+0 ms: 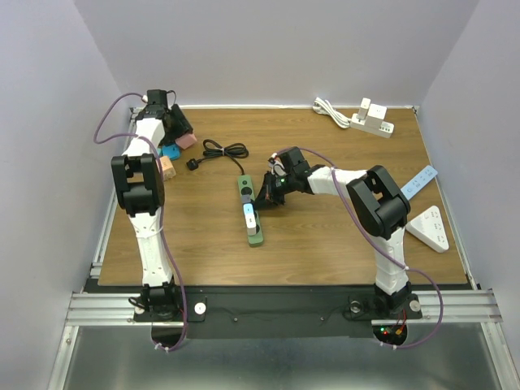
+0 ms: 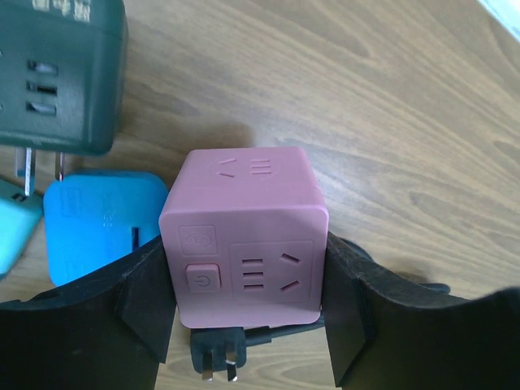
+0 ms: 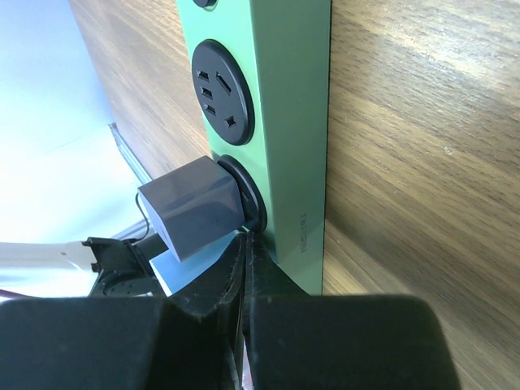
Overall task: Pull the plug off the socket
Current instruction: Place the plug at the center of the board.
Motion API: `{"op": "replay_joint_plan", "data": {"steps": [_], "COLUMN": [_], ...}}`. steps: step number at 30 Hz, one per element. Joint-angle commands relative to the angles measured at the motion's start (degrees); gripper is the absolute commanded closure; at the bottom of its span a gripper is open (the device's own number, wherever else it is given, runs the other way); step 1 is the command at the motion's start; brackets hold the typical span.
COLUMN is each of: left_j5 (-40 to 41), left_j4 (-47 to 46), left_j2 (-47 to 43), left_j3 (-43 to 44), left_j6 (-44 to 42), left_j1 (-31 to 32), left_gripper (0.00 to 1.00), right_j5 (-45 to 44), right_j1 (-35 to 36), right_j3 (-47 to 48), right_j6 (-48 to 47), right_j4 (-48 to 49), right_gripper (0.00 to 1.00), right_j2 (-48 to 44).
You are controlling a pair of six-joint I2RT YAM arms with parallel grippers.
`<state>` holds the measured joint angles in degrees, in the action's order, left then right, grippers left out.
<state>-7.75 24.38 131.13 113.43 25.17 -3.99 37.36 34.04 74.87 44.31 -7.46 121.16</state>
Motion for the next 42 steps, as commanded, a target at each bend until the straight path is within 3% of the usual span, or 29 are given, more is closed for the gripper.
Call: {"op": "replay_joint_plan", "data": {"steps": [1, 4, 5, 8, 12, 16, 22, 30, 34, 37, 38, 39, 40, 41, 42], "left_j5": [1.0, 2.6, 3.1, 5.2, 4.1, 3.0, 1.3, -0.4, 1.2, -0.5, -0.6, -0.1, 0.3, 0.5, 1.0], "left_j4": [-2.0, -1.4, -0.7, 0.4, 1.6, -1.6, 2.4, 2.9, 0.7, -3.3, -5.6, -6.1, -6.4, -7.4, -8.2], "left_j2": [-0.4, -0.7, -0.9, -1.8, -5.4, -14.4, -23.4, -32.2, -32.8, -31.7, -31.4, -31.0, -30.2, -30.0, -29.4], "left_j3": [4.0, 3.6, 3.6, 3.3, 2.2, -4.9, -11.2, -27.0, -33.7, -36.9, -38.7, -39.5, -39.5, -39.5, -39.7], "left_j6": [0.7, 0.5, 0.4, 0.1, 0.7, 1.9, 0.9, 1.3, 2.7, 3.6, 3.6, 3.2, 2.7, 2.3, 2.2], "left_j1": [-0.8, -0.9, -1.0, -1.0, -1.0, -0.4, 2.5, 17.1, 25.3, 26.0, 26.0, 26.0, 26.0, 26.0, 26.0], "left_gripper": [0.65, 0.43, 0.25, 0.01, 0.01, 0.01, 0.01, 0.02, 0.13, 0.44, 0.66, 0.75, 0.94, 1.0, 1.0], "right_j5": [-20.1, -20.0, -19.9, -19.6, -19.7, -19.5, -18.9, -18.5, -18.8, -18.9, -19.1, -19.3, -19.3, -19.6, -19.7], "right_j1": [2.1, 2.2, 2.2, 2.1, 2.1, 2.2, 2.2, 2.2, 2.1, 2.1, 2.1, 2.1, 2.2, 2.2, 2.2], "right_j3": [-5.8, -5.6, -5.4, -5.0, -4.6, -4.3, -3.5, -4.1, -4.6, -4.8, -4.9, -5.1, -5.3, -5.4, -5.5], "right_j6": [-7.8, -7.8, -7.9, -8.0, -8.0, -8.0, -8.4, -8.2, -8.4, -8.5, -8.5, -8.5, -8.5, -8.5, -8.6], "right_j4": [-17.0, -17.0, -17.1, -17.1, -17.2, -17.3, -17.4, -17.3, -17.3, -17.4, -17.3, -17.3, -17.4, -17.5, -17.5], "right_gripper": [1.0, 1.0, 1.0, 1.0, 1.0, 0.99, 1.0, 0.99, 1.0, 0.99, 1.0, 1.0, 1.0, 0.99, 1.0], "right_j2": [10.5, 10.9, 10.9, 11.3, 11.3, 11.6, 11.8, 10.3, 9.2, 8.2, 7.6, 7.2, 6.9, 6.1, 5.8]}}
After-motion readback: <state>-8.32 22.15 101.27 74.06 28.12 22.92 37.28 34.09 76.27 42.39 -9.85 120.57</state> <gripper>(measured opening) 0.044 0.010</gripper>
